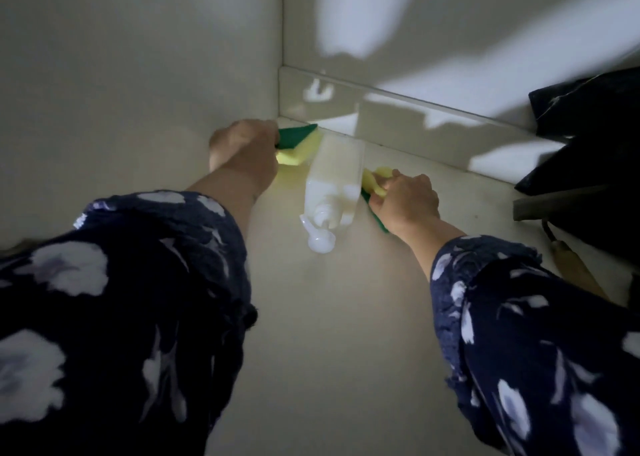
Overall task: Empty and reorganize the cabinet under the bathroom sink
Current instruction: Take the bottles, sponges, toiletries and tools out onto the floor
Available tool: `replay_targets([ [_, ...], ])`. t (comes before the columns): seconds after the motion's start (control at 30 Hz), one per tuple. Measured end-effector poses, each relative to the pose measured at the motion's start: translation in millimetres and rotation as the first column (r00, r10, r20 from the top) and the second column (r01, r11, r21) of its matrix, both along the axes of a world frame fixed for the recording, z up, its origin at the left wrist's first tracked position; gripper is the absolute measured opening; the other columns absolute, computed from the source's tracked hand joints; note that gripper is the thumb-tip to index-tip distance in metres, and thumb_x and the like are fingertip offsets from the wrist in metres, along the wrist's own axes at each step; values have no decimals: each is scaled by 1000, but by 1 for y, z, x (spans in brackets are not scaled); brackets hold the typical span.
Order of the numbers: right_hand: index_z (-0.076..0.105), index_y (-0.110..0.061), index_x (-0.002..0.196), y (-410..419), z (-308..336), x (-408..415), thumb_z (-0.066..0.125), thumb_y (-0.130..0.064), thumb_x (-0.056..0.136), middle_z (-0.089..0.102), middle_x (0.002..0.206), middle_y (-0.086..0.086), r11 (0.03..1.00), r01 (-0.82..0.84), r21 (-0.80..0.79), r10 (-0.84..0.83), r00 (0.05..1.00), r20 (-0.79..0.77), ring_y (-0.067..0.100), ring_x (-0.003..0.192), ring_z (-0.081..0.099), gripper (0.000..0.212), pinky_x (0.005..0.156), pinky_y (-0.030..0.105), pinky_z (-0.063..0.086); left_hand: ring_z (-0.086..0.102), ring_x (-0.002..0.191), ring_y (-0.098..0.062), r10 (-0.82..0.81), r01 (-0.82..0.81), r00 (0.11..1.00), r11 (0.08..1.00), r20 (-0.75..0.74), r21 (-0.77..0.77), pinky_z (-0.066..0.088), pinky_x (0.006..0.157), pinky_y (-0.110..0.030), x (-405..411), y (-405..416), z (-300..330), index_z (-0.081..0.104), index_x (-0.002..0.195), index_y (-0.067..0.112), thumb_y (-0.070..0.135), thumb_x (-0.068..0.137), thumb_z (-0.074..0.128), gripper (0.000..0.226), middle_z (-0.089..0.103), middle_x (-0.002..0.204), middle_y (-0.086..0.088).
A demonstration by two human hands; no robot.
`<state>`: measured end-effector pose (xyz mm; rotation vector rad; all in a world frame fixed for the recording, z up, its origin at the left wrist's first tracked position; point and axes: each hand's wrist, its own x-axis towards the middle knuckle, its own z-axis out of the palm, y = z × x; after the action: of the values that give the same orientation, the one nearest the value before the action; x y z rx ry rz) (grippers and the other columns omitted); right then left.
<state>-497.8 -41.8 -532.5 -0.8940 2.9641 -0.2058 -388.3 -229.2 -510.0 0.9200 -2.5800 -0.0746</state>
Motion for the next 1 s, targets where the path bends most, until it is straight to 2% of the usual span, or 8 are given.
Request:
replay_targets([
  [0.13,53,-30,134,17,3,13,52,-36,91,56,131,5,995,19,-102,-11,997,81,30,121,47,43,95,32,42,47,69,-28,21,-20,1000,997,-17,81,39,61,-33,46,27,-1,52,111,14,6,95,39,22,53,80,-11],
  [0.27,52,-31,135,29,33,38,57,-33,89,55,133,6,958,-67,-280,56,997,-47,34,118,50,46,100,36,42,48,68,-30,76,-54,989,984,-123,170,36,59,-33,81,49,11,52,109,17,6,95,40,22,56,80,-13],
  [0.37,62,-32,114,21,66,53,54,-27,84,59,118,8,949,-193,-250,133,962,-239,39,101,55,31,84,38,49,51,72,-31,152,-84,962,956,-228,280,42,61,-33,102,63,31,53,111,26,9,93,42,27,67,95,-12],
  [0.47,52,-25,93,5,90,78,41,-19,72,50,90,7,944,-286,-161,220,915,-338,36,81,54,25,65,33,37,58,80,-33,171,-82,952,941,-253,327,50,67,-36,131,76,50,48,127,40,10,94,39,45,68,100,-8],
  [0.67,52,-36,105,-4,100,172,44,-35,76,49,102,4,867,-459,-195,444,888,-114,34,95,56,31,75,35,38,56,91,-25,336,-187,905,865,-260,466,41,78,-23,220,112,74,44,129,59,16,94,40,55,63,110,-2],
  [0.77,51,-42,120,0,102,227,44,-40,82,49,129,9,816,-531,-228,542,840,-17,33,114,53,38,89,37,41,57,88,-26,439,-267,866,810,-239,522,43,76,-25,282,138,78,50,128,53,10,91,40,57,63,99,-4],
  [0.87,43,-40,139,8,105,287,53,-45,88,32,153,9,750,-594,-291,636,768,73,25,136,38,52,104,33,36,56,79,-27,584,-388,784,725,-210,569,42,70,-25,350,165,84,54,127,48,5,88,41,60,61,86,-8],
  [1.0,45,-36,139,21,104,368,61,-46,86,31,151,9,629,-677,-383,769,615,175,27,136,36,57,108,34,32,53,72,-23,756,-496,621,584,-208,643,42,71,-22,434,210,85,56,128,42,3,90,41,57,68,97,-14],
])
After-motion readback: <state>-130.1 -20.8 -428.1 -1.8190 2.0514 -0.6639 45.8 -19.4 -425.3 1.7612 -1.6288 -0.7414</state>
